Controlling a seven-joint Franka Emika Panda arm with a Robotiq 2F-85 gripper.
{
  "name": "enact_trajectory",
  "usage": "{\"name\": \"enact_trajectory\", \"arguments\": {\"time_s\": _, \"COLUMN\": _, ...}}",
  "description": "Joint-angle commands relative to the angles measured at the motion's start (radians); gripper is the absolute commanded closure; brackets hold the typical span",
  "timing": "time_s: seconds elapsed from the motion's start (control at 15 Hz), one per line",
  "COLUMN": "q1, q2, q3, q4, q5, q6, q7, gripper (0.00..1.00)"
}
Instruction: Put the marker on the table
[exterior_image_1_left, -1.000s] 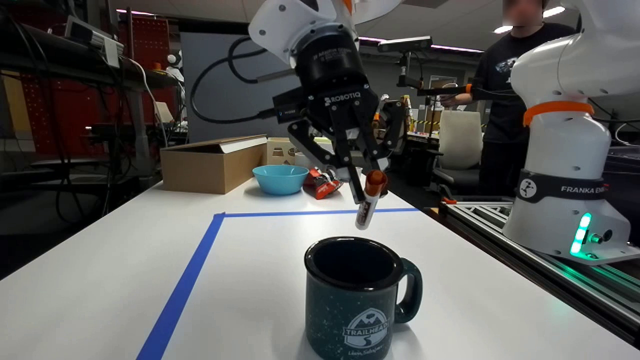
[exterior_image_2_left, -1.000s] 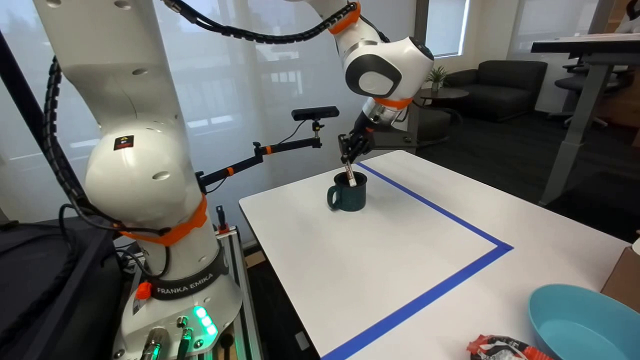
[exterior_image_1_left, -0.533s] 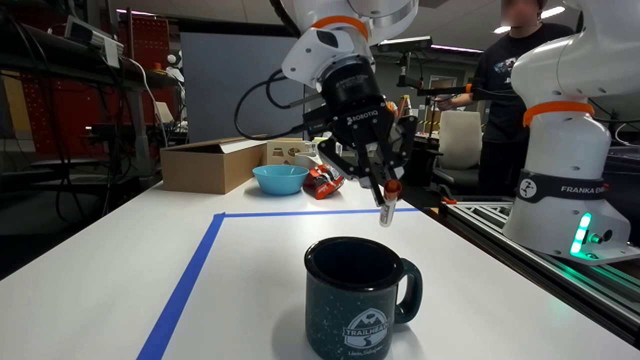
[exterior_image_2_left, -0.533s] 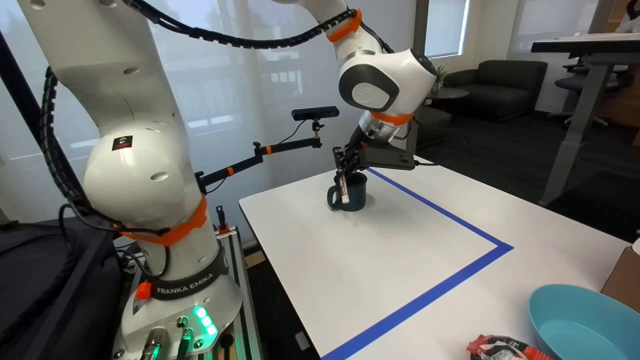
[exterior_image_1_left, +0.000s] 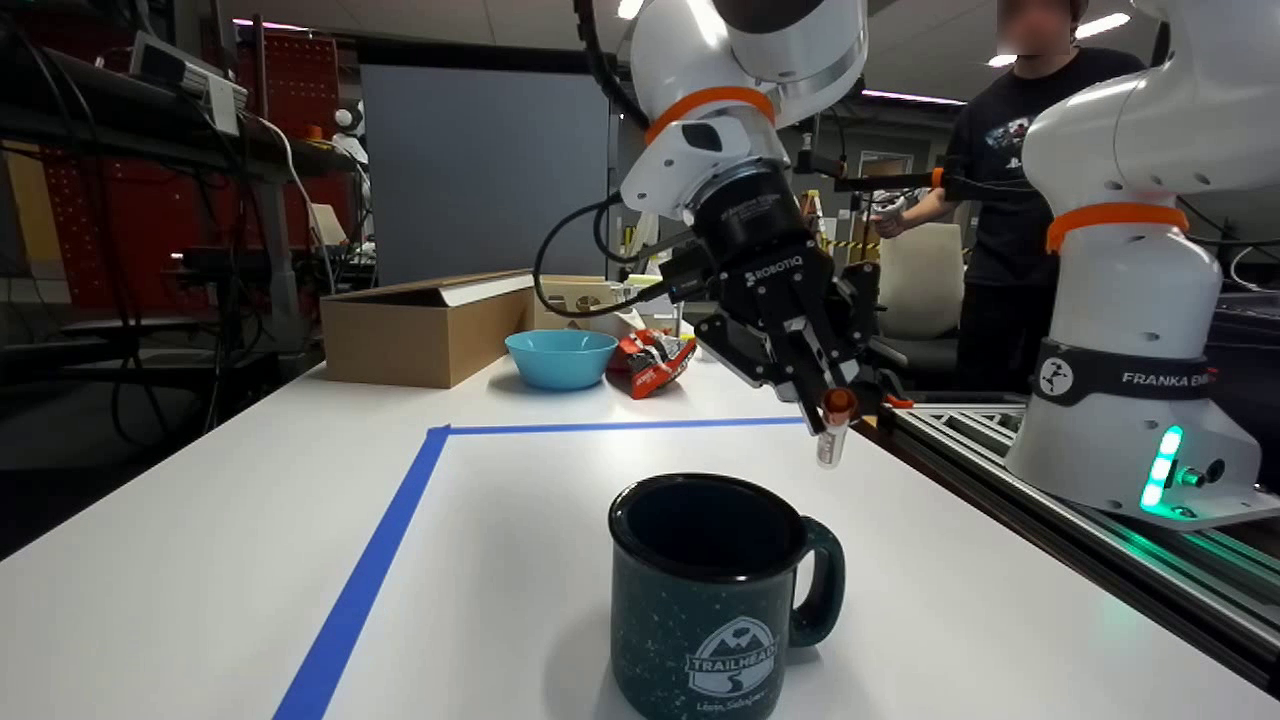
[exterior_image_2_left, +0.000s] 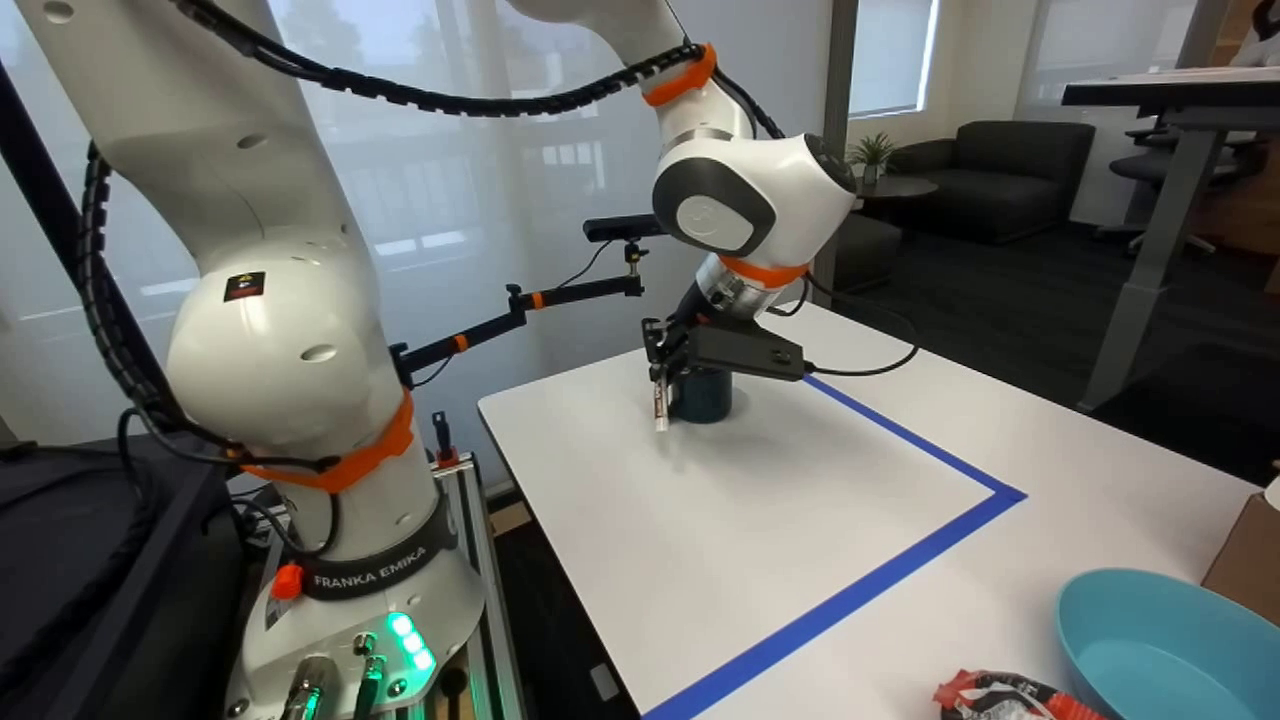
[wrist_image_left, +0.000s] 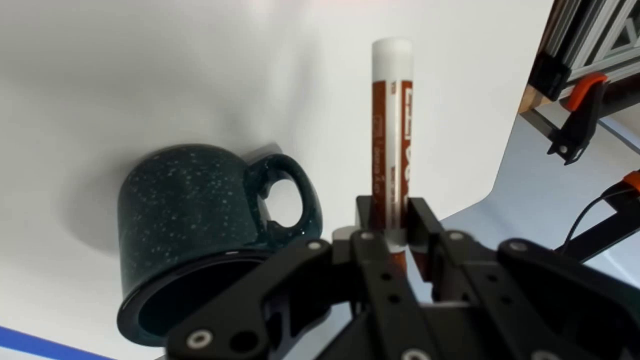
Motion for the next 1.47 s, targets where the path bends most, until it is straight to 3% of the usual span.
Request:
{"name": "enact_trajectory", "arguments": {"time_s": 0.0, "q1": 0.003, "q2": 0.0, "q3": -0.001, "q4": -0.03, "q5": 0.042, "q6": 0.021, "q7": -0.032, "gripper": 0.95}}
{"name": "enact_trajectory", "arguments": {"time_s": 1.4, "q1": 0.028, "q2": 0.25, "q3": 0.128, "q4": 0.085, "q5": 0.155, "q6": 0.008, "q7": -0.167, "gripper": 0.95}}
